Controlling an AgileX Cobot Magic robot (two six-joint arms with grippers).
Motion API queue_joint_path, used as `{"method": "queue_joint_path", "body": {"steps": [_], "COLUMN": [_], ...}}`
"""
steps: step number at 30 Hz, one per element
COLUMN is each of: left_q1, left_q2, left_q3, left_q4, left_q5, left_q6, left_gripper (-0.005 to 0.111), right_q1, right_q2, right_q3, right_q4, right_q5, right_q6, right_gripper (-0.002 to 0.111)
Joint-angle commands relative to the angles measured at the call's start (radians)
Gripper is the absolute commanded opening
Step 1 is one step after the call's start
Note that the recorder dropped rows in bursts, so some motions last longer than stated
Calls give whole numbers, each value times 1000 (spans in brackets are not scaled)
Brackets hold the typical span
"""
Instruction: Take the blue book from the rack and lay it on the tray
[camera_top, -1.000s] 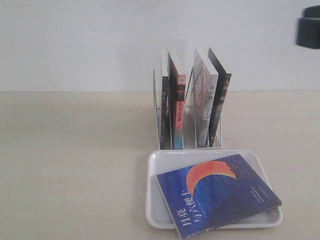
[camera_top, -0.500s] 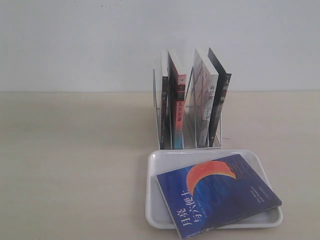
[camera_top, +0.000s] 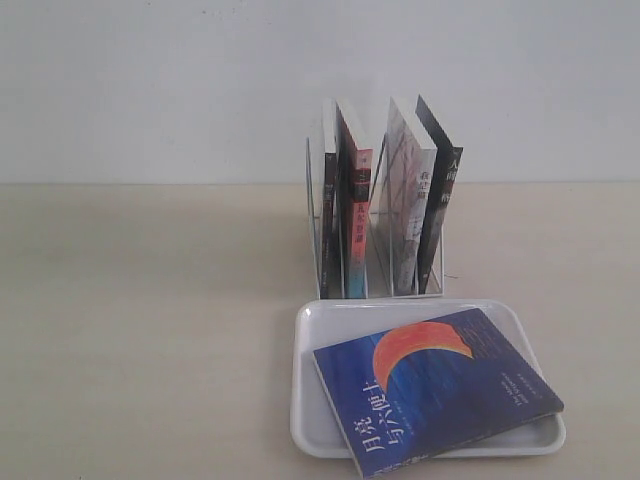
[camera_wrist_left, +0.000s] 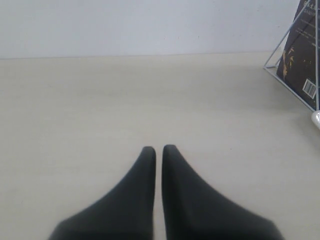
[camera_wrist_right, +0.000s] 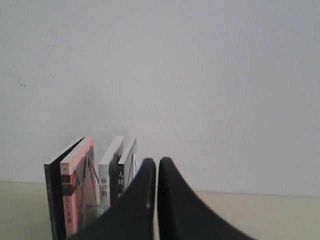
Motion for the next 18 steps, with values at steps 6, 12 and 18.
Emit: {"method": "queue_joint_path", "body": {"steps": [6, 12, 18], "left_q1": [3, 3, 3], "left_q2": [-4, -4, -4], "left_q3": [3, 3, 3], "left_q4": [1, 1, 1], "left_q5": [-14, -14, -14], "left_q6": [6, 6, 6], "left_gripper": [4, 4, 4], "right_q1": [-5, -5, -5], "right_q2": [-8, -8, -8], "right_q3": [5, 5, 5], "right_q4": [770, 777, 770], "right_q5": [10, 10, 14], "right_q6": [-868, -868, -842], "right_gripper": [1, 1, 1]}}
